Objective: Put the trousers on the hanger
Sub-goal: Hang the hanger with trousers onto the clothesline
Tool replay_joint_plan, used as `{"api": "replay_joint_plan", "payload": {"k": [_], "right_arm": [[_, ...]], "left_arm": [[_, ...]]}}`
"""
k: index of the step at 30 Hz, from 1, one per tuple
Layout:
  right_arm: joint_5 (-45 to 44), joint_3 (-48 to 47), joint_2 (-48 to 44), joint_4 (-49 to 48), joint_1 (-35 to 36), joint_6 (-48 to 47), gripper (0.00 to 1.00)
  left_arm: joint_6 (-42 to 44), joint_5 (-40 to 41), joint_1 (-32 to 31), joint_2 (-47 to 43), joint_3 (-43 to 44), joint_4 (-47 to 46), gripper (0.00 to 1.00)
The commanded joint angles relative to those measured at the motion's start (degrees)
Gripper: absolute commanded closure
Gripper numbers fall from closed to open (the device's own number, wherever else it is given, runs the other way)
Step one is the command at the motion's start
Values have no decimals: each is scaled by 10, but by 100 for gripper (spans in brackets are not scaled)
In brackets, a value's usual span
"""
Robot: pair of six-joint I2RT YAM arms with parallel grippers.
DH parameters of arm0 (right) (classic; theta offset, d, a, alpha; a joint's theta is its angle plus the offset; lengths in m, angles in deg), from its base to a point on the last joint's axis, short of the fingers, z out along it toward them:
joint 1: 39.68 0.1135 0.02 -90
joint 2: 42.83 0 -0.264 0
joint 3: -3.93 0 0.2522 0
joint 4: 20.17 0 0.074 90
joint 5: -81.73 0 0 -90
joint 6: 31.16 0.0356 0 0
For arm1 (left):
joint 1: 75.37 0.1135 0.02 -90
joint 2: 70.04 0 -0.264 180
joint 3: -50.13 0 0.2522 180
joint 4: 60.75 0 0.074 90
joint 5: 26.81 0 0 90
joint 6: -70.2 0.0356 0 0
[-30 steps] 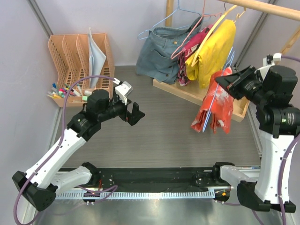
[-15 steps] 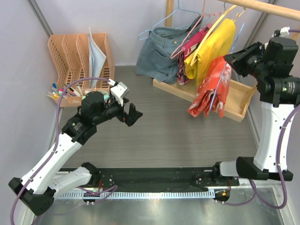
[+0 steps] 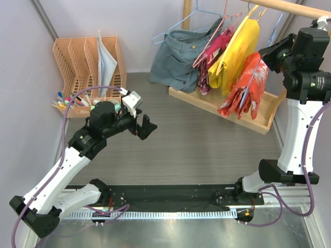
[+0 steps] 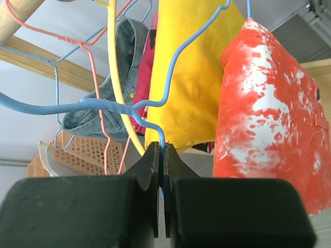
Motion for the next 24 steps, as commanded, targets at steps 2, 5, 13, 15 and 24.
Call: {"api": "replay_joint_plan", "payload": {"k": [2, 5, 13, 15, 24], "right_arm": [[-45, -26, -31, -159, -6, -45, 99], [-36, -24, -25, -198, -11, -62, 99], [-18, -54, 17, -242, -21, -68, 99], [-11, -54, 27, -254, -23, -67, 99], [-28, -84, 72, -303, -33, -73, 99]], "left_arm": [[2, 3, 0, -8, -5, -17, 0], [-4, 0, 0, -3, -2, -22, 0], [-33, -3, 0, 1, 8, -21, 0], [-35, -2, 0, 1, 8, -21, 0], [-44, 4, 0, -1, 8, -25, 0]]}}
